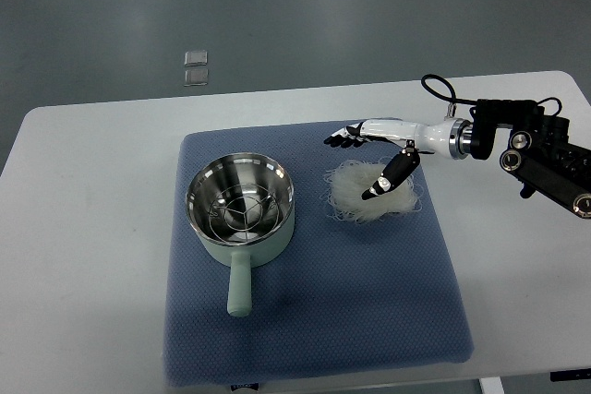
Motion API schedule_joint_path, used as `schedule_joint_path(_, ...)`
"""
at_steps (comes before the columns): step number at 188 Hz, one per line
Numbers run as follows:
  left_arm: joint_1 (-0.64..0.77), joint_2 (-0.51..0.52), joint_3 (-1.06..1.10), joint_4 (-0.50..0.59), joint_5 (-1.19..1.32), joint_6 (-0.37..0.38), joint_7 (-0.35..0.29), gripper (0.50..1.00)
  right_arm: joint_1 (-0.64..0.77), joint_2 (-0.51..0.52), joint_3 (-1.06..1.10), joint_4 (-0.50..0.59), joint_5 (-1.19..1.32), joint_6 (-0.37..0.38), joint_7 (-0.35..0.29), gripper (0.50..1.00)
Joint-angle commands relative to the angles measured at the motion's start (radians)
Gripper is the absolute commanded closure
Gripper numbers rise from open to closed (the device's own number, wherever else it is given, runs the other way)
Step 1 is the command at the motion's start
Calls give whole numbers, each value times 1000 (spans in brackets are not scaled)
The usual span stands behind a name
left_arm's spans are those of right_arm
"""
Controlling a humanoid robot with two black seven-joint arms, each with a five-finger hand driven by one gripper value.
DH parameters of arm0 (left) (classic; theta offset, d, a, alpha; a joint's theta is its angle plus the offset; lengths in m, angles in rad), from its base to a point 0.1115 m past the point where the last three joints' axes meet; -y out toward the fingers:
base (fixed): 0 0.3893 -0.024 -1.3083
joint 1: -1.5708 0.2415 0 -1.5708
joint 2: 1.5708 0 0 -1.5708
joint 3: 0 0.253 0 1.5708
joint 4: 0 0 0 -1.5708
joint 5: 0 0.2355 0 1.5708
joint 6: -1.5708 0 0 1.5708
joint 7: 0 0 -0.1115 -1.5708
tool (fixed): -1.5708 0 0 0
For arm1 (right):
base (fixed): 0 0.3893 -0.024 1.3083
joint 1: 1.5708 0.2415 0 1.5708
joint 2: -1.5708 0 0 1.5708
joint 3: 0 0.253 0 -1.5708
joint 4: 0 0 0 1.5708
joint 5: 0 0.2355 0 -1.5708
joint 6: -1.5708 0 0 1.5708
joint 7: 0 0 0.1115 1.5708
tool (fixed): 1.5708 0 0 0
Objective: Put vermicelli into pot with right hand
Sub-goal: 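Lower the right hand onto the white vermicelli bundle, then close the right hand fingers around the vermicelli bundle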
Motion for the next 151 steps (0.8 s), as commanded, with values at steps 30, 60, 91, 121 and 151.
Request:
schedule_joint_path(30,0,0,0,0,0,0,0,500,21,-12,-86,0,-45,-18,0,574)
schedule_joint_path(60,0,0,0,0,0,0,0,500,15,-9,-87,-1,-87,-42,2,574)
schedule_joint_path(91,0,0,0,0,0,0,0,500,14,-7,-129,-7,-104,-85,2,576)
schedule_joint_path(121,0,0,0,0,0,0,0,500,20,-9,-182,-15,-105,-139,2,581)
schedule_joint_path(151,-1,0,0,0,0,0,0,500,21,-9,-182,-15,-105,-146,3,626)
